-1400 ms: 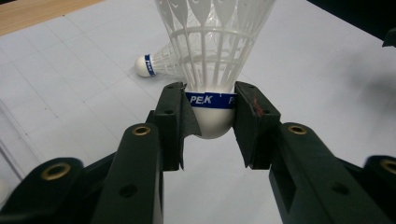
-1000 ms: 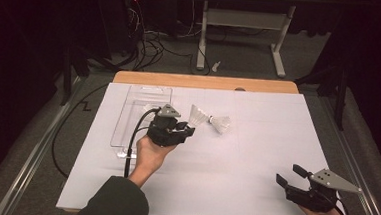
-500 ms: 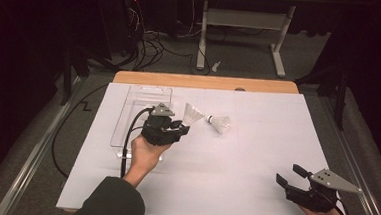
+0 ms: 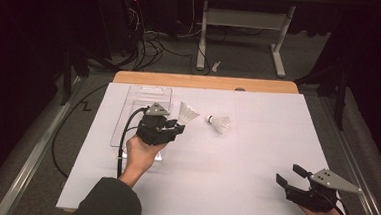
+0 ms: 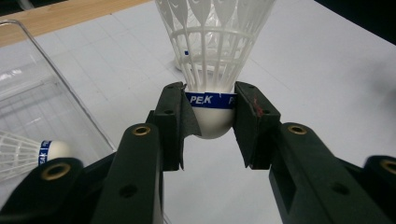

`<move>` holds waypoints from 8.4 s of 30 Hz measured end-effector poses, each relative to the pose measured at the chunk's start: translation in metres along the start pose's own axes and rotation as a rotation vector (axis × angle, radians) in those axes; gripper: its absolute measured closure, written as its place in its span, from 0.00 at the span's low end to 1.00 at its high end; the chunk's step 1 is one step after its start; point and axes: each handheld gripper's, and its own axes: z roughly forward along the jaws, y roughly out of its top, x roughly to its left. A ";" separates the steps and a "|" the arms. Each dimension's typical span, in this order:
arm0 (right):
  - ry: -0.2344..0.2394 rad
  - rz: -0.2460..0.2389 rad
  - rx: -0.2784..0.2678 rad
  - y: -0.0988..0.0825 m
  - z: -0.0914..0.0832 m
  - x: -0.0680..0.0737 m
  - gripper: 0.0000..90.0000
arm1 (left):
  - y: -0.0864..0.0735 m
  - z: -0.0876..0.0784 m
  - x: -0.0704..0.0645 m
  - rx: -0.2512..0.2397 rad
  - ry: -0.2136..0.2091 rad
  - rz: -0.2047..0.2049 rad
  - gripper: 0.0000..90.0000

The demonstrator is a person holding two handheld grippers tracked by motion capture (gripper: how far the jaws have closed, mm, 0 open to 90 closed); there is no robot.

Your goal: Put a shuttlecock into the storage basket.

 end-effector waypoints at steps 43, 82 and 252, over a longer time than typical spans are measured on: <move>0.001 0.002 0.005 0.000 0.000 0.000 0.34 | -0.019 -0.028 0.026 -0.032 0.064 -0.066 0.73; 0.005 -0.001 0.007 0.000 0.001 0.001 0.34 | -0.044 -0.040 0.067 -0.015 0.204 -0.179 0.73; 0.007 -0.001 -0.003 0.001 0.002 0.001 0.34 | -0.061 -0.026 -0.018 -0.145 0.029 -0.014 0.41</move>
